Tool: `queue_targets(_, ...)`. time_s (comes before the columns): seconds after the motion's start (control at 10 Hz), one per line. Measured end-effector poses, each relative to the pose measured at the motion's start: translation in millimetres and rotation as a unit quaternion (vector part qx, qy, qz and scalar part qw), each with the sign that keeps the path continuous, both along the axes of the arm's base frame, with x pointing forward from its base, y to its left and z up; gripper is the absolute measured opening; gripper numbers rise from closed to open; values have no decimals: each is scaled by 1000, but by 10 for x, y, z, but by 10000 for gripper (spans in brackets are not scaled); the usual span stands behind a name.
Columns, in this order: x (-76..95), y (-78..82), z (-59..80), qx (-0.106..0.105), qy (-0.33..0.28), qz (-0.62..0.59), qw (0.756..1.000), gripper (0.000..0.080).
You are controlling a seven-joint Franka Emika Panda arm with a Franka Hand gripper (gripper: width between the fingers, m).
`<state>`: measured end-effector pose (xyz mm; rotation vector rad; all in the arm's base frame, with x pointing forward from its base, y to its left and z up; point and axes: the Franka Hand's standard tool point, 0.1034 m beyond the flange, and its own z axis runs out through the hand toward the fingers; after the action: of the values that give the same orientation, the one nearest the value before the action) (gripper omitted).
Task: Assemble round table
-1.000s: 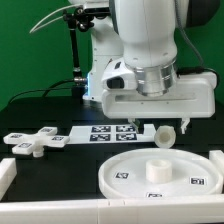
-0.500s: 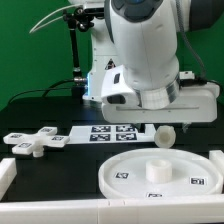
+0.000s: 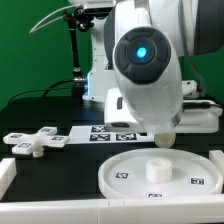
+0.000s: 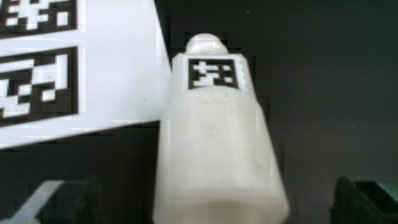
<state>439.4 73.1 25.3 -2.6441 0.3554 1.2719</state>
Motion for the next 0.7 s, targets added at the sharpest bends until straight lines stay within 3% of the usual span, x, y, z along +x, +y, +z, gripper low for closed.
queue_targets(0.6, -89, 1, -154, -5, -3, -2, 1000, 649)
queue_targets(0.7, -88, 1, -154, -5, -3, -2, 1000, 520)
